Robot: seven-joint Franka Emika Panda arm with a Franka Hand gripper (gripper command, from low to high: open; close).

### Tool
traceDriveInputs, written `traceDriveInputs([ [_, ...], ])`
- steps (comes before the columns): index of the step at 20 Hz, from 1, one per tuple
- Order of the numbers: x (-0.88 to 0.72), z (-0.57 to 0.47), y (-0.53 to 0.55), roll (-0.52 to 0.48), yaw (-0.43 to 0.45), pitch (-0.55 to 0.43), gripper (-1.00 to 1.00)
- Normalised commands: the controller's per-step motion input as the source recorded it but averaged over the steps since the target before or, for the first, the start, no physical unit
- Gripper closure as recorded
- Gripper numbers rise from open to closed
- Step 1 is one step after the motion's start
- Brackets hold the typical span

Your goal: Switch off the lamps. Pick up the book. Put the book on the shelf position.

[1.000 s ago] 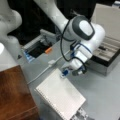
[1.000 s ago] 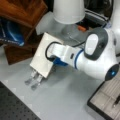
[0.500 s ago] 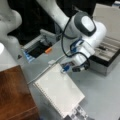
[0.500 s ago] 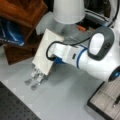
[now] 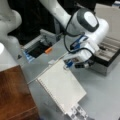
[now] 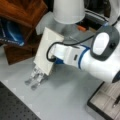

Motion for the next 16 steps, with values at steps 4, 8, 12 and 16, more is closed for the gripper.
traceDriveInputs([
  [4, 0.33, 0.34, 0.14, -0.263, -0.074, 0.090, 1.00],
  [8, 0.33, 0.34, 0.10, -0.287, -0.065, 0.094, 1.00],
  [12, 0.31, 0.41, 0.07, -0.261, -0.095, 0.113, 1.00],
  [16, 0.33, 0.56, 0.09, -0.228, -0.125, 0.118, 1.00],
])
